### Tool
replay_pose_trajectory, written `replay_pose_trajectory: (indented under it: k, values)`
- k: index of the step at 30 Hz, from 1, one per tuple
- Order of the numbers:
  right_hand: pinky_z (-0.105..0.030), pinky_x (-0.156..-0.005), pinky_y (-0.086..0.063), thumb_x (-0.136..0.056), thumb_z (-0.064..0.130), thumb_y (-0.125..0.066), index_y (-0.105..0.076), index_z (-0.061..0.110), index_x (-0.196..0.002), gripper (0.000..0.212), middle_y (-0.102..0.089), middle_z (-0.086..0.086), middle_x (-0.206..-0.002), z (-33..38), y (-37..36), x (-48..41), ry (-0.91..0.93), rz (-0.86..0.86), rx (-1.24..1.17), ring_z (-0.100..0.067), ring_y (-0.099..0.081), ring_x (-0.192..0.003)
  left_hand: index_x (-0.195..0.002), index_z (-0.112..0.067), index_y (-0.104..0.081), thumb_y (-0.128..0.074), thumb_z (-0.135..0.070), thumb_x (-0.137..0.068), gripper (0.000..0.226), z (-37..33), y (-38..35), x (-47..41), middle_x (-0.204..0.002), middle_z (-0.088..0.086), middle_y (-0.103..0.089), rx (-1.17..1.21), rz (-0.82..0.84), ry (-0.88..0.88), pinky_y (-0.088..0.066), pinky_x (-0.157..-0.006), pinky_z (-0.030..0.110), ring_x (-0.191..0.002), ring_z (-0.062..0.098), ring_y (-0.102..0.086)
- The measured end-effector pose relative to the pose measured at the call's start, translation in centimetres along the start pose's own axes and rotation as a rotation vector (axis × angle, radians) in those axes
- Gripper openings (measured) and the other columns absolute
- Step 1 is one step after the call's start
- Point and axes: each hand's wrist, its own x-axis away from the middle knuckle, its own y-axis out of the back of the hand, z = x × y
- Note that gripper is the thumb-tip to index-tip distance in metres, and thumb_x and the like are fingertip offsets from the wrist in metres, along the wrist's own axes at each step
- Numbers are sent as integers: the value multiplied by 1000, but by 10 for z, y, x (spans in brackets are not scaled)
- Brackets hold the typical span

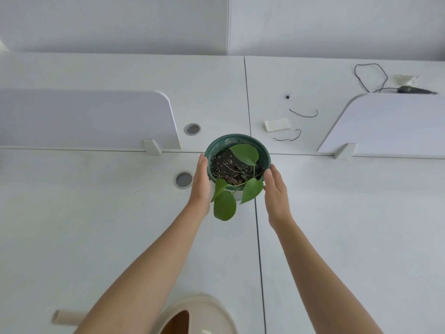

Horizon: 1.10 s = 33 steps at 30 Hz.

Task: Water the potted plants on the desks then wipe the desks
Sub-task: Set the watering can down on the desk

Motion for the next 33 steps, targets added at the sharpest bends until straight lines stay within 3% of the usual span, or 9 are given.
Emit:
replay_pose_trajectory:
  k: [3,7,12,16,20,24,27,30,33]
  values:
    - [-39,-105,-40,-94,39,-31,-51,12,-123,44,-57,-7,-126,6,3,-5,-20,16,17,-21,-51,-119,-146,-22,-27,-27,-50,-95,58,7,0,5,-151,-2,-33,-37,-26,8,-24,-110,26,-138,10,-29]
    - [-46,-110,-34,-84,59,-30,-50,15,-112,56,-53,1,-125,11,7,-1,-86,35,60,-22,-45,-126,-148,-23,-19,-23,-45,-98,55,2,6,19,-156,-8,-20,-100,-69,30,-13,-118,36,-142,8,-18]
    - [-45,-115,-25,-96,41,-29,-30,16,-142,52,-35,-2,-149,0,22,47,-140,-68,54,-19,-32,-137,-127,-24,-45,-32,-40,-96,37,-28,41,73,-119,-7,-47,-12,-200,-74,-33,-98,30,-111,9,-46]
    - [-45,-110,-33,-96,36,-33,-46,13,-131,44,-50,-5,-135,-2,35,104,-119,-58,84,-20,-45,-126,-129,-18,-46,-39,-38,-86,47,-40,79,142,-119,0,-55,68,-274,-164,-41,-92,30,-109,17,-55]
    - [-43,-107,-37,-96,33,-35,-55,12,-122,39,-57,-5,-125,-6,39,160,-102,15,144,-19,-50,-120,-94,-19,-63,-36,-35,-77,35,-29,112,205,-87,-4,-70,52,-390,-280,-48,-76,23,-81,9,-66]
    - [-38,-105,-40,-95,31,-39,-61,11,-115,36,-61,1,-116,-17,40,206,-65,65,221,-16,-53,-116,-80,-16,-64,-35,-23,-80,30,1,139,253,-67,-5,-71,35,-537,-334,-50,-67,16,-65,7,-65]
    - [-22,-92,-41,-94,31,-42,-61,11,-115,34,-62,6,-111,-28,39,230,-50,93,262,-10,-55,-108,-76,-16,-63,-32,-7,-85,33,28,154,278,-63,-11,-70,11,-609,-354,-49,-64,13,-61,3,-63]
    - [-4,-72,-42,-93,28,-44,-62,15,-109,27,-61,14,-101,-38,34,248,-54,121,271,4,-54,-95,-75,-17,-62,-33,-20,-81,30,48,166,289,-62,-8,-69,17,-659,-281,-46,-66,20,-62,6,-61]
    - [-7,-72,-41,-94,24,-45,-59,23,-100,15,-61,12,-99,-45,30,261,-57,122,290,-4,-56,-94,-83,-13,-62,-37,-15,-89,26,58,173,285,-80,6,-65,54,-701,-168,-43,-67,26,-75,22,-58]
